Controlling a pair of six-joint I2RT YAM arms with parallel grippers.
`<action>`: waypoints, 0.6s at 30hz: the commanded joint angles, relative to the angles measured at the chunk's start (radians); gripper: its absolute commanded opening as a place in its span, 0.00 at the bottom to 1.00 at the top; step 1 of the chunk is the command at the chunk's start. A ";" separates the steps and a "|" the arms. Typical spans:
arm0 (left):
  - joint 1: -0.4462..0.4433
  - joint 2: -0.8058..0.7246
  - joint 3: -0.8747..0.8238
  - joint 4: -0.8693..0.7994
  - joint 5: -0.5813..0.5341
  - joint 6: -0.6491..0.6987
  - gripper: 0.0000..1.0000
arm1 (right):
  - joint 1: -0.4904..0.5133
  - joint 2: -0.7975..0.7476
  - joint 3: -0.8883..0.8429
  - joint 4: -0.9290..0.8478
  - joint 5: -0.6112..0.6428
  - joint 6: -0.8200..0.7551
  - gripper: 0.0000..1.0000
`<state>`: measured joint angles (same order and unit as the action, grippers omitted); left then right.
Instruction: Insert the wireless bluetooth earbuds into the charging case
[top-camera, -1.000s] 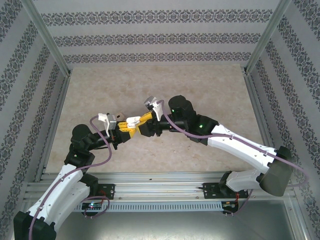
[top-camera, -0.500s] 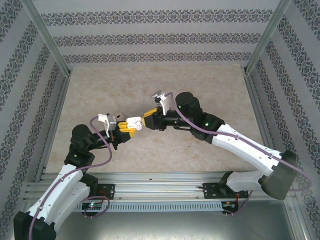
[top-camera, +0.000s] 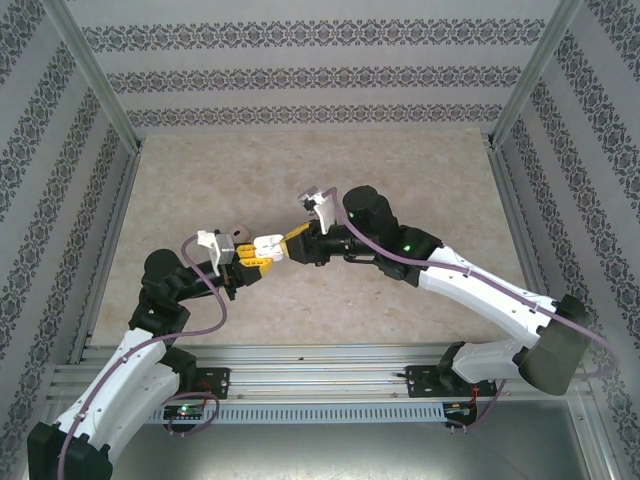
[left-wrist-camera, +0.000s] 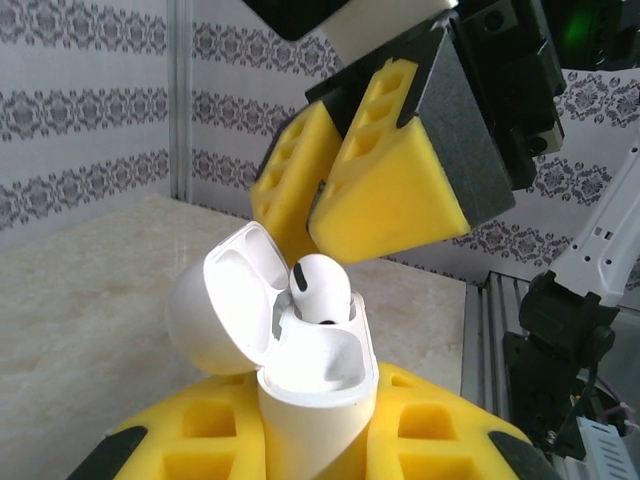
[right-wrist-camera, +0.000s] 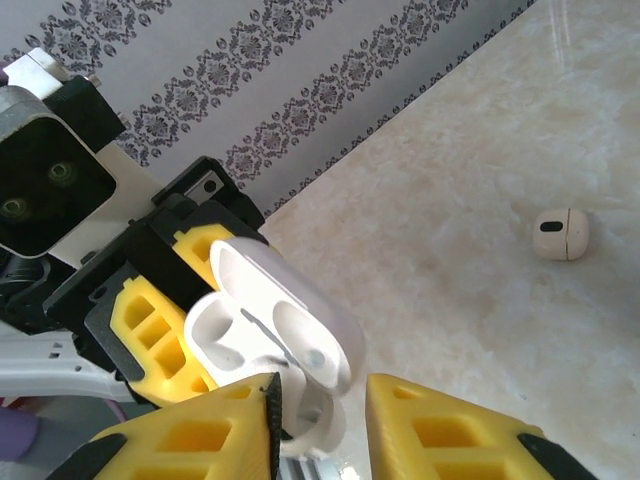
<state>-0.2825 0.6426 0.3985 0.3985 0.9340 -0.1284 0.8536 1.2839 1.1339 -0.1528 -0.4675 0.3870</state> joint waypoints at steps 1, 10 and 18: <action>-0.011 -0.017 0.006 0.121 0.005 0.079 0.00 | -0.008 -0.084 -0.017 -0.031 0.041 -0.007 0.33; -0.037 0.001 0.075 0.060 -0.047 0.310 0.00 | -0.160 -0.216 -0.050 -0.013 0.029 0.069 0.34; -0.094 0.038 0.141 0.018 -0.106 0.472 0.00 | -0.171 -0.162 -0.028 -0.007 -0.012 0.068 0.34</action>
<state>-0.3508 0.6739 0.5007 0.4240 0.8547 0.2310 0.6891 1.0958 1.1011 -0.1783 -0.4480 0.4438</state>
